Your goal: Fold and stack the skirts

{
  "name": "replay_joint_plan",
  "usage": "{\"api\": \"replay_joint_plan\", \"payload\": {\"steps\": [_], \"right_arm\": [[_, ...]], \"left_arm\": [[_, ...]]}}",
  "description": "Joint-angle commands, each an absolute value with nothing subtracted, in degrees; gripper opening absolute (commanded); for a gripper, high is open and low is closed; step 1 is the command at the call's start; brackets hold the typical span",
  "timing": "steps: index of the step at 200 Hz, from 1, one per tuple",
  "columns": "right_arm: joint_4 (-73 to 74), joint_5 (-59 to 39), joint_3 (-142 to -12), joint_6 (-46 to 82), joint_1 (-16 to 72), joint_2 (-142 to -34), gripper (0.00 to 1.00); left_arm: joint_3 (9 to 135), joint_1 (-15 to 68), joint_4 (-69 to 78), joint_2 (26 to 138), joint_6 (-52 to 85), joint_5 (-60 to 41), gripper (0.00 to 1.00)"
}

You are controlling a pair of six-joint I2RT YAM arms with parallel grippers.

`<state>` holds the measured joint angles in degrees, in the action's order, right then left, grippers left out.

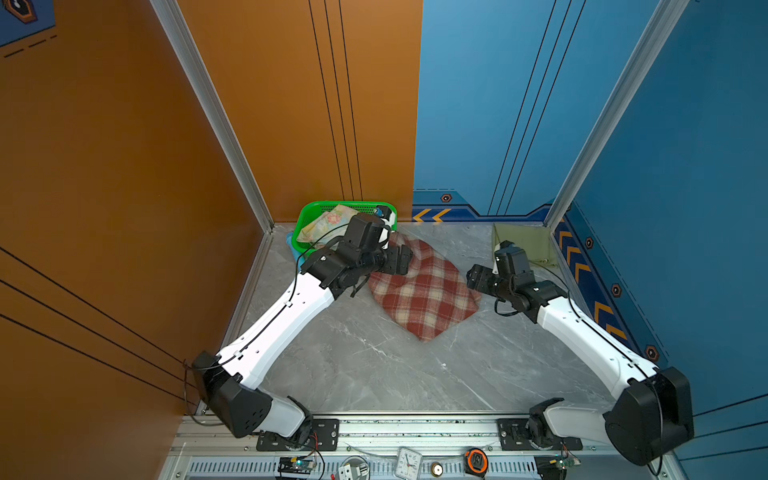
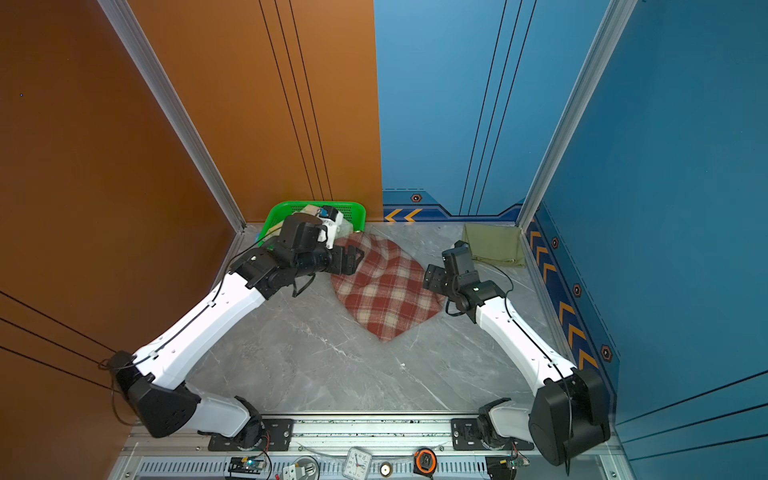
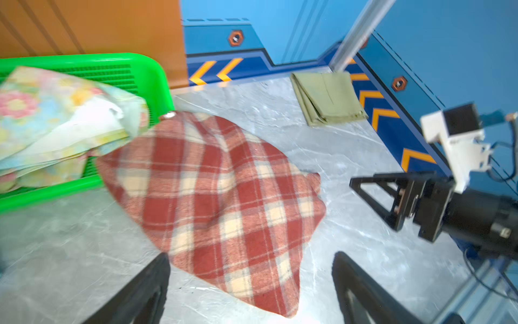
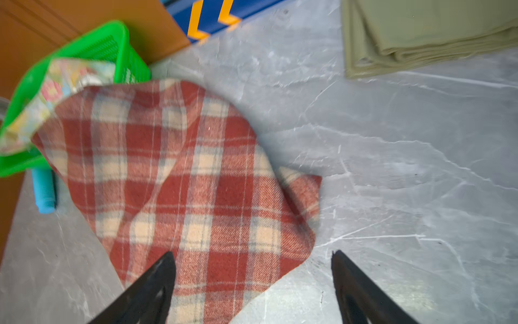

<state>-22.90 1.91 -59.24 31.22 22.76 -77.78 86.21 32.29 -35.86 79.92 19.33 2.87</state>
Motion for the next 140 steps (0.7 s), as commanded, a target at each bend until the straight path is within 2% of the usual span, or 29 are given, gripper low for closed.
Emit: {"api": "replay_joint_plan", "payload": {"steps": [1, 34, 65, 115, 129, 140], "right_arm": [[-21.9, 1.6, -63.4, 26.5, 29.4, -83.7, 0.90], [-21.1, 3.9, -70.4, 21.2, 39.6, -94.6, 0.96], [-24.7, 9.6, -76.8, 15.2, 47.8, -103.6, 1.00], [-29.8, 19.0, -82.4, 8.9, 52.6, -114.3, 1.00], [-30.2, 20.3, -82.7, 8.8, 52.1, -115.4, 0.97], [-30.3, 20.3, -83.1, 8.7, 51.6, -116.0, 0.87]], "left_arm": [[79.4, 27.2, -39.1, 76.0, 24.1, 7.5, 0.92], [71.2, 18.5, -39.5, 71.1, 27.4, 3.3, 0.92], [67.5, 14.0, -39.6, 69.3, 27.4, 2.9, 0.93], [64.8, 10.3, -38.4, 68.8, 27.7, 0.6, 0.93], [64.8, 9.9, -38.2, 68.6, 27.7, 0.5, 0.93], [64.9, 9.9, -38.0, 68.6, 27.7, 0.5, 0.93]]}}
